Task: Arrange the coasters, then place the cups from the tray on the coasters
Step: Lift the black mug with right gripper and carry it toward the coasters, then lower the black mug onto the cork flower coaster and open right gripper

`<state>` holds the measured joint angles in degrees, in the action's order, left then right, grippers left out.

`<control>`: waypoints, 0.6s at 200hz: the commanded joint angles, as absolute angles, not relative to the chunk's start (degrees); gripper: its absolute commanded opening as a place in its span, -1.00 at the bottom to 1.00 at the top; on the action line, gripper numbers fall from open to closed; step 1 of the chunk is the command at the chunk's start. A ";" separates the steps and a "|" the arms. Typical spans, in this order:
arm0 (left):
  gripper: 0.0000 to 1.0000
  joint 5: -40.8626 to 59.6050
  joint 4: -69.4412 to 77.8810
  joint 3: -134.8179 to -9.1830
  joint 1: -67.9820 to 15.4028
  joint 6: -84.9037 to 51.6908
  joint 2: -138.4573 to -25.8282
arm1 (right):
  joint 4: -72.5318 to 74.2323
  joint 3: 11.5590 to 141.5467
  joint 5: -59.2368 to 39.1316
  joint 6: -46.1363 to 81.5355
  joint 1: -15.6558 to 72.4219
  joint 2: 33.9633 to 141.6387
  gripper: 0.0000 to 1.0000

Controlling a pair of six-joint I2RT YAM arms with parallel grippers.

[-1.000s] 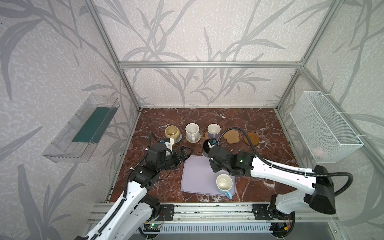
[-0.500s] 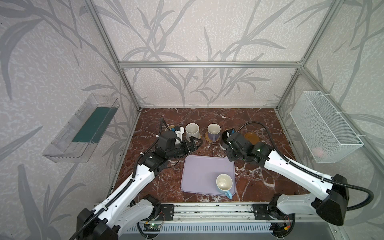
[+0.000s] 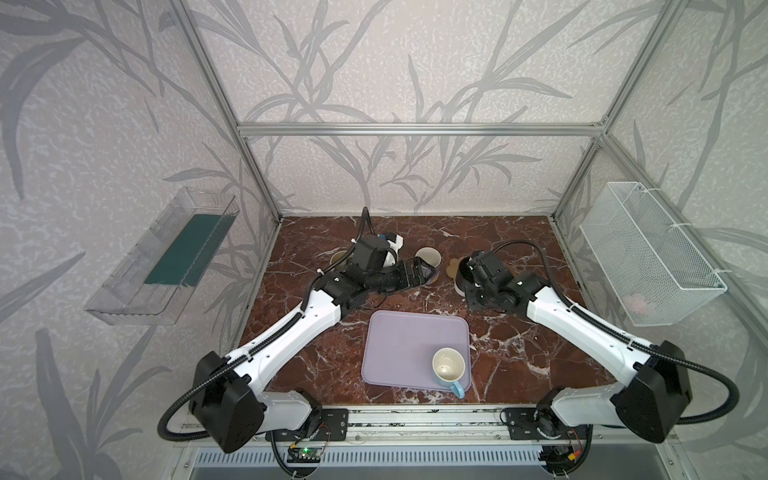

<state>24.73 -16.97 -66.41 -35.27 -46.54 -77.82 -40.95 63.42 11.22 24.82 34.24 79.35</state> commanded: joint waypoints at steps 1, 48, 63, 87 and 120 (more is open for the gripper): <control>0.99 25.17 -19.19 -70.40 -35.69 -45.26 -81.61 | -35.89 65.76 12.97 23.85 32.52 81.05 -1.00; 0.99 25.35 -20.72 -78.10 -36.11 -44.87 -89.94 | -33.23 69.85 12.31 23.03 29.29 87.61 -1.00; 0.99 25.77 -21.39 -80.24 -36.13 -44.36 -92.43 | -32.42 71.11 12.80 22.38 28.80 89.11 -1.00; 0.99 24.32 -21.03 -81.90 -36.05 -44.15 -94.74 | -31.95 73.67 12.75 20.89 27.18 92.39 -1.00; 0.99 23.77 -20.31 -84.20 -36.09 -44.69 -97.60 | -31.75 77.37 11.17 20.12 24.60 97.02 -1.00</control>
